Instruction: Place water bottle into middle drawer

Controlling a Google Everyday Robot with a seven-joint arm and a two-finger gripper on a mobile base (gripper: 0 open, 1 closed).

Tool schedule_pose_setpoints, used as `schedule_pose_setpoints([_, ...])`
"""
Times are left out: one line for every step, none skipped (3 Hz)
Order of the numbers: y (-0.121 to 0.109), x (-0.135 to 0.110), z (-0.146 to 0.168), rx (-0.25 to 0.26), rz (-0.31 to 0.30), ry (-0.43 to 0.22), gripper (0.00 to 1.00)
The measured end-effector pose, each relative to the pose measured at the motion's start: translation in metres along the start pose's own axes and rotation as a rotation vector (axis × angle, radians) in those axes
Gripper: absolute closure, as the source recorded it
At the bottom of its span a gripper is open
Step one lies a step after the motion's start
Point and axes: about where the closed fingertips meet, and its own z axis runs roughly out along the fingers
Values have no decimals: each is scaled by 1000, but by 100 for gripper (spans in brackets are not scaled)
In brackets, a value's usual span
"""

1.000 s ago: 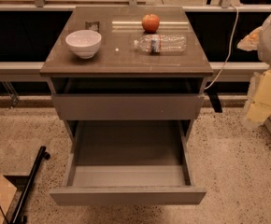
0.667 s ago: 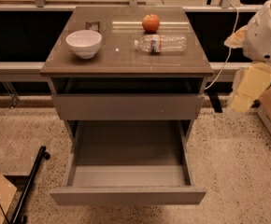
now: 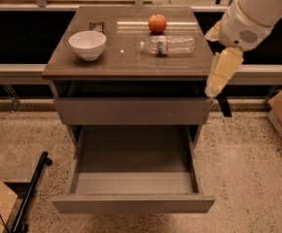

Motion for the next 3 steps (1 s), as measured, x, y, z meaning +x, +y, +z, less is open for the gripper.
schedule_pose_setpoints([-18, -16, -13, 43, -13, -33, 0])
schedule_pose_setpoints([-21, -20, 9, 52, 20, -58, 0])
schedule_pose_setpoints([-53, -35, 30, 109, 37, -118, 0])
